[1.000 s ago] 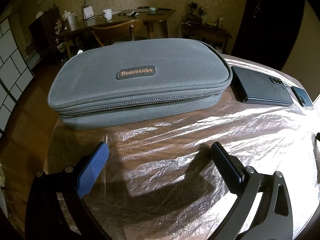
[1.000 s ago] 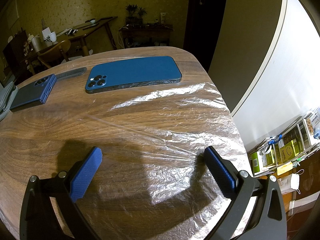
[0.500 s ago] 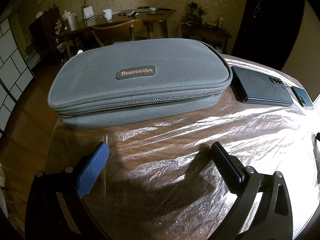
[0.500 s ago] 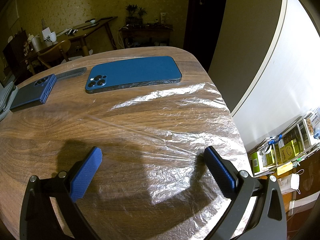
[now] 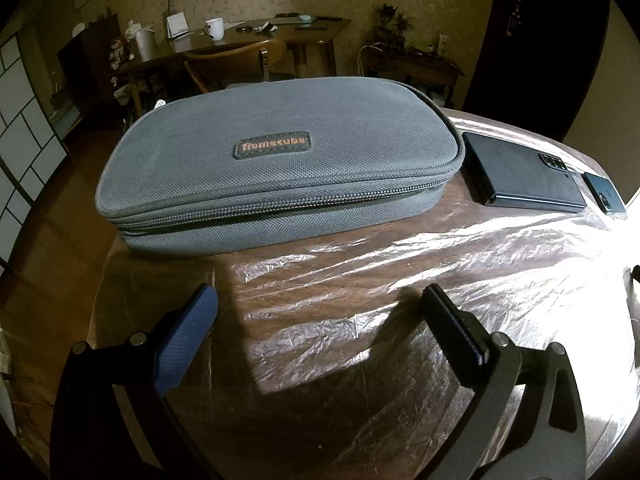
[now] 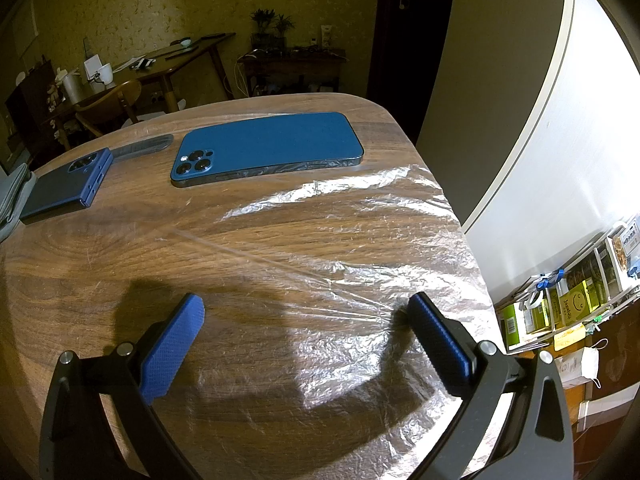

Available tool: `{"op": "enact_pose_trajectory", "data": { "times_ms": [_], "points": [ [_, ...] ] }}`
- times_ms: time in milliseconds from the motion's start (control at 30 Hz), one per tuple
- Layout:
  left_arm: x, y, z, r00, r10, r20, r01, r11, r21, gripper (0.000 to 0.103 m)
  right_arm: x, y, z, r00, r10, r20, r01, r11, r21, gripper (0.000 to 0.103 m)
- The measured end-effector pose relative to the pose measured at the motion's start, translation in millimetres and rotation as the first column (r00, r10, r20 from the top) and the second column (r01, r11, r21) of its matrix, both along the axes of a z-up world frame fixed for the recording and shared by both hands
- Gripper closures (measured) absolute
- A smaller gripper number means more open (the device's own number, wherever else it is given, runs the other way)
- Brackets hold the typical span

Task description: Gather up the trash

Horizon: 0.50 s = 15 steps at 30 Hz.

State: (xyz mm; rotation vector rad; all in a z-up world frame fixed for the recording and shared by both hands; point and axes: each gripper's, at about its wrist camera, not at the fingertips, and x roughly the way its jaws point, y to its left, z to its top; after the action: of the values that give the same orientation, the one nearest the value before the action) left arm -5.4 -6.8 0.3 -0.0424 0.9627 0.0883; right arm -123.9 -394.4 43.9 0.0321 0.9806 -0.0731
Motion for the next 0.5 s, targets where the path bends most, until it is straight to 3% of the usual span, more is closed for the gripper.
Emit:
{"op": "enact_pose_trajectory", "data": {
  "times_ms": [500],
  "points": [
    [0.1,0.3,-1.4,1.000,-0.005,-0.001,0.005,1.000,-0.001,0.001,0.1,0.1,0.0,1.000,0.000,0.000,0.000,1.000,0.000,0.004]
  ]
}}
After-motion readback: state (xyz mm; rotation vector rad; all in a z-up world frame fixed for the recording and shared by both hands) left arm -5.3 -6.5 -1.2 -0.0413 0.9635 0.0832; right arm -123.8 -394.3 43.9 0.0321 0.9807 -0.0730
